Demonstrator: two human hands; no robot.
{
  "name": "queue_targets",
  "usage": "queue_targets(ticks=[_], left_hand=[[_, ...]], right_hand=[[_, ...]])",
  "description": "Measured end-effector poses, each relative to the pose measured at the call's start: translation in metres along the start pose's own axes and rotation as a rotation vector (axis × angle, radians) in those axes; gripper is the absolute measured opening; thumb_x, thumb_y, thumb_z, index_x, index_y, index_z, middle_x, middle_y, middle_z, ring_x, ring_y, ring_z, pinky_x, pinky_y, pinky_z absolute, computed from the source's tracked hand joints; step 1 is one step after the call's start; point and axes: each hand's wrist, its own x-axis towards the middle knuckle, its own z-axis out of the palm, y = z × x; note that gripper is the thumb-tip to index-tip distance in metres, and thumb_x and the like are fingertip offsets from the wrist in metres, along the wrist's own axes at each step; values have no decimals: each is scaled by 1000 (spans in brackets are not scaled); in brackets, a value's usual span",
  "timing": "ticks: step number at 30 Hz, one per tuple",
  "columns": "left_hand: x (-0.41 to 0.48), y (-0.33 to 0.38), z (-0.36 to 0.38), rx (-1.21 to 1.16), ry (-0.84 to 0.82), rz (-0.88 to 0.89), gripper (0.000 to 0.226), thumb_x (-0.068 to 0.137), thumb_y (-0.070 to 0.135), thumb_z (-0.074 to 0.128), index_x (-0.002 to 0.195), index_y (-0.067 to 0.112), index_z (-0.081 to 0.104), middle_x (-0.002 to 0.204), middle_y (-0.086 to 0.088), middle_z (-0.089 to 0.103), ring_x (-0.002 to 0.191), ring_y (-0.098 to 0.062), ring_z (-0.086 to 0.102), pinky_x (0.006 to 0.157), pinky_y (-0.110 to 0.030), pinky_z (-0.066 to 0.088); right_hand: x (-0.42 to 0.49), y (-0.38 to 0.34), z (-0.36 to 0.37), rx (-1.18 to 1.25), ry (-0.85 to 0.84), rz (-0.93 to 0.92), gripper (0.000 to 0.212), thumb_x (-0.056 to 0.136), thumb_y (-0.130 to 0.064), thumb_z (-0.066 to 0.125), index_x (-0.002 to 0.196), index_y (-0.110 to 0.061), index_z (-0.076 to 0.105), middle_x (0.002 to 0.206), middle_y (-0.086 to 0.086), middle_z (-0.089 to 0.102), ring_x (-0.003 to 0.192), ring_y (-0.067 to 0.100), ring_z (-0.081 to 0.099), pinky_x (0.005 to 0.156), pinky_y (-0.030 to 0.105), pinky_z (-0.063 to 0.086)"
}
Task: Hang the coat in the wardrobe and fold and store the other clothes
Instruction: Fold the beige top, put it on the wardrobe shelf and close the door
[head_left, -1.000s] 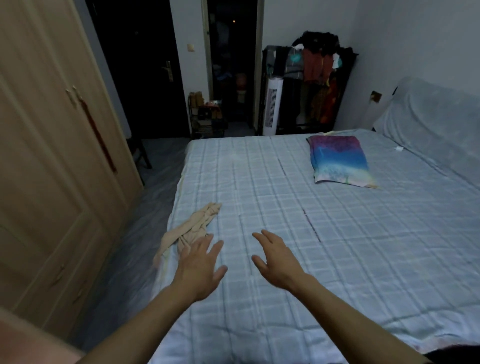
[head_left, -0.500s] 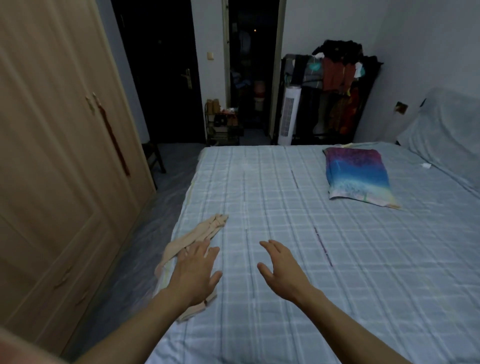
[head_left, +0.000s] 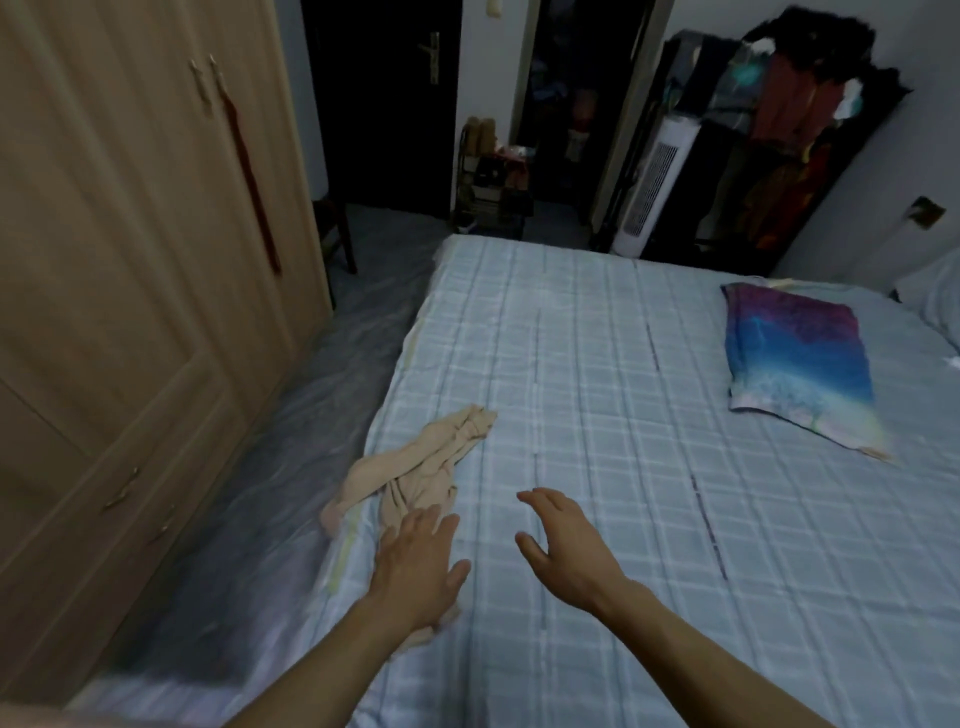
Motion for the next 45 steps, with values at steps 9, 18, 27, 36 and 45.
queue_targets(ticks=[9,18,27,36,45], left_hand=[[57,-49,-29,-41,11,-115,85,83,68,11,154,23,19,163,-3,15,148,-22,17,117,-41,20],[171,-61,-8,-88,-30,-139,103,64,71,-5,154,25,18,162,2,16,146,-18,18,118,-36,19],[294,-70,57,-102,-70,-96,99,67,66,1,153,24,25,160,0,22,145,-21,23,117,-38,21],[379,-100,87,-134,-68,-32,50,81,47,41,121,19,55,118,-12,68,105,-31,68,82,-49,56],[455,-96,92,6,-164,79,89,62,58,6,143,42,39,165,-2,4,148,-26,9,116,-43,18]], right_hand=[[96,10,9,52,-55,-28,55,100,-37,49,150,-18,35,152,1,39,141,19,34,114,26,25],[204,66,49,131,-96,34,55,100,-38,50,150,-20,35,153,0,39,140,16,35,114,26,27],[310,119,118,238,-142,109,54,99,-31,53,148,-19,36,150,4,41,138,21,37,113,30,29],[373,136,186,273,-235,200,52,93,-29,56,141,-18,37,139,10,42,125,31,45,102,43,44],[412,156,216,202,-282,251,56,91,-30,56,144,-23,39,153,20,17,123,39,45,101,45,46]])
